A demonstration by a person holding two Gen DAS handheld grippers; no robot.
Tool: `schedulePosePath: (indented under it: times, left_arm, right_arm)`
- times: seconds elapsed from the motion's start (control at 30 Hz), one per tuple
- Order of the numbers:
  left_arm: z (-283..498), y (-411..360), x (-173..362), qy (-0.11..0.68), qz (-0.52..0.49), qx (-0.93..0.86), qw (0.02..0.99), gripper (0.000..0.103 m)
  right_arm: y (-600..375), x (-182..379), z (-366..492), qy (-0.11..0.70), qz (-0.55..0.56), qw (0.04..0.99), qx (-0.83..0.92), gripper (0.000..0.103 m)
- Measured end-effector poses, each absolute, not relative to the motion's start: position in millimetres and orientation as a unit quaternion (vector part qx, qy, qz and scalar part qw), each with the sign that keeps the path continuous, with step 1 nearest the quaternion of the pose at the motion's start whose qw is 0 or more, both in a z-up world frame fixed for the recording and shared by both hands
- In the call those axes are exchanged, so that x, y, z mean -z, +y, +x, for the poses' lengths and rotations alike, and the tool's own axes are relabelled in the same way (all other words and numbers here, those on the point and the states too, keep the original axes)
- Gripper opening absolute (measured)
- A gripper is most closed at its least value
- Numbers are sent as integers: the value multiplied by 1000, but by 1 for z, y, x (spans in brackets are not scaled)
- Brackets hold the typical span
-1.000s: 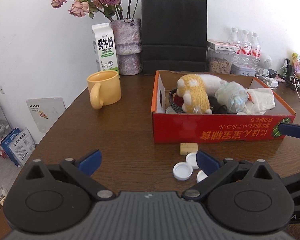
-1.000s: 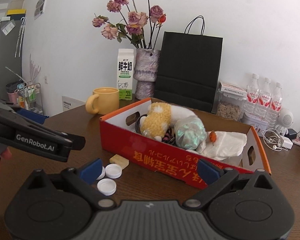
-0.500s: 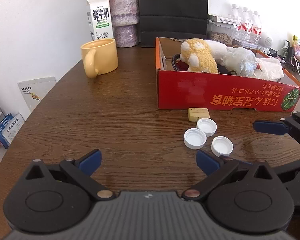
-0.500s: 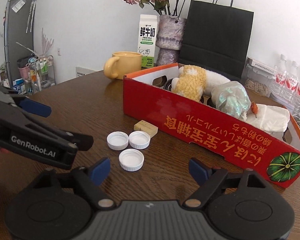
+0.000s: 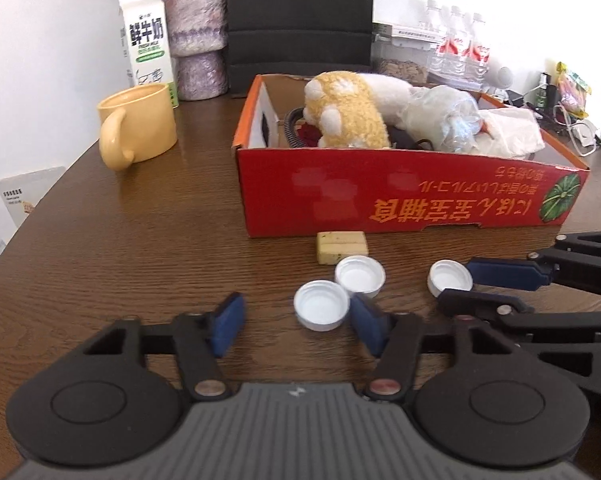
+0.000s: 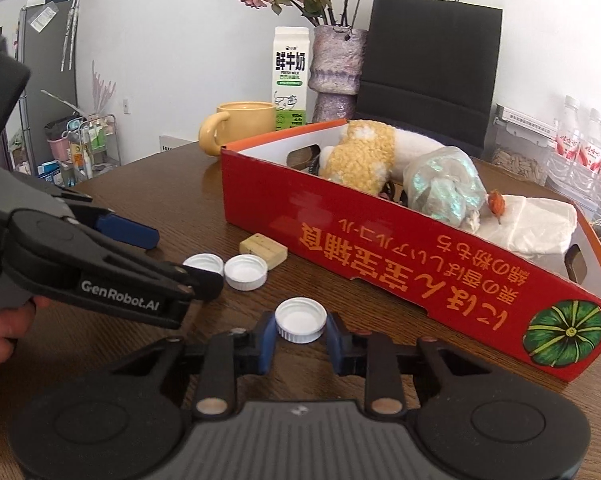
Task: Organize objects
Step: 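Carry both caps into the red box and open both grippers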
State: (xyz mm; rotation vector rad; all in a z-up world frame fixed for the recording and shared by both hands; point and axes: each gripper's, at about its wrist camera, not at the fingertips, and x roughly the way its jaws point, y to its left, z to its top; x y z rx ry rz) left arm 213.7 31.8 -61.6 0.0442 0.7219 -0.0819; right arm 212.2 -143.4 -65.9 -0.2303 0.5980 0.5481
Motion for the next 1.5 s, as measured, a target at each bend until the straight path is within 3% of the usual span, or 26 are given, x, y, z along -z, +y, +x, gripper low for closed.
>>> schedulePosePath:
  times: [0.03, 0.4, 0.73, 1.33, 1.4, 1.43, 1.47, 1.5]
  left_arm:
    - [213, 29, 60, 352, 25, 42, 935, 29]
    - [201, 23, 16, 296, 25, 37, 954, 29]
    - [240, -14, -30, 238, 31, 55, 969, 29]
    - [338, -56, -14, 234, 33, 68, 969, 30]
    - [343, -57, -12, 236, 34, 60, 969, 43]
    - [344, -56, -11, 235, 32, 58, 970, 58]
    - [345, -54, -11, 234, 30, 55, 970, 75]
    - [345, -52, -11, 233, 27, 50, 971, 86]
  right_arm:
    - [-146, 66, 214, 291, -108, 914, -263, 26]
    - [-166, 39, 210, 241, -87, 933, -253, 26]
    - [-186, -9, 237, 167, -89, 955, -227, 26]
    - [-224, -2, 329, 173, -69, 963, -195, 26]
    - [-227, 1, 335, 176, -69, 963, -190, 27]
    - [-228, 2, 336, 179, -69, 963, -190, 32]
    - [-229, 3, 337, 180, -67, 963, -189, 45]
    - [-230, 3, 337, 181, -65, 963, -187, 55]
